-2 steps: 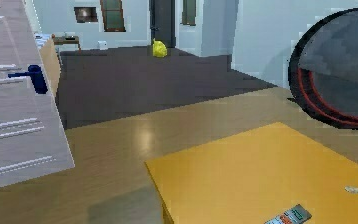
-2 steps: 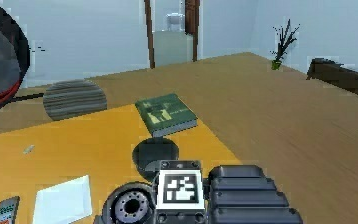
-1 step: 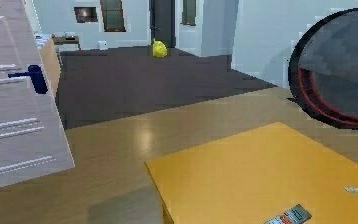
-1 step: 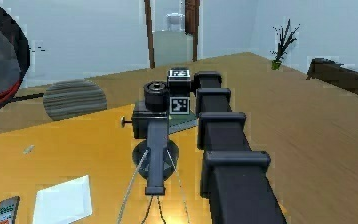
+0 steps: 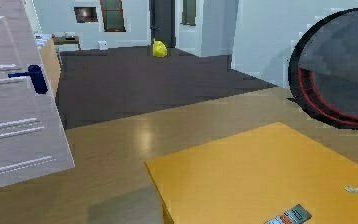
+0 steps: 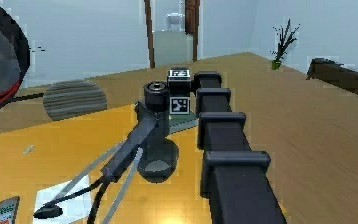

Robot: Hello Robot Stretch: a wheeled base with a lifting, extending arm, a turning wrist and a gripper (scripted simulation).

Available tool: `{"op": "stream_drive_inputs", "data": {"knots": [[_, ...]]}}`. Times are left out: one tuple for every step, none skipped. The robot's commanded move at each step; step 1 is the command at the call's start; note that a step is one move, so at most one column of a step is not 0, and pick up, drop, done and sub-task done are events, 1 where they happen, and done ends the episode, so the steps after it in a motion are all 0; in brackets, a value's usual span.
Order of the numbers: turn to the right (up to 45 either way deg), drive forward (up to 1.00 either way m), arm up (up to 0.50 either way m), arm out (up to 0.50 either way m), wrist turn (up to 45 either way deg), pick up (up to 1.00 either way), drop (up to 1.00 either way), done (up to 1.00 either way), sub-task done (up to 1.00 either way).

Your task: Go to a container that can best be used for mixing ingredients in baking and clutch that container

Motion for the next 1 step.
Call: {"op": "stream_drive_inputs", "data": {"knots": [[0.0,0.00,0.00,0.00,45.0,0.00,0.00,0.00,0.00]]}}
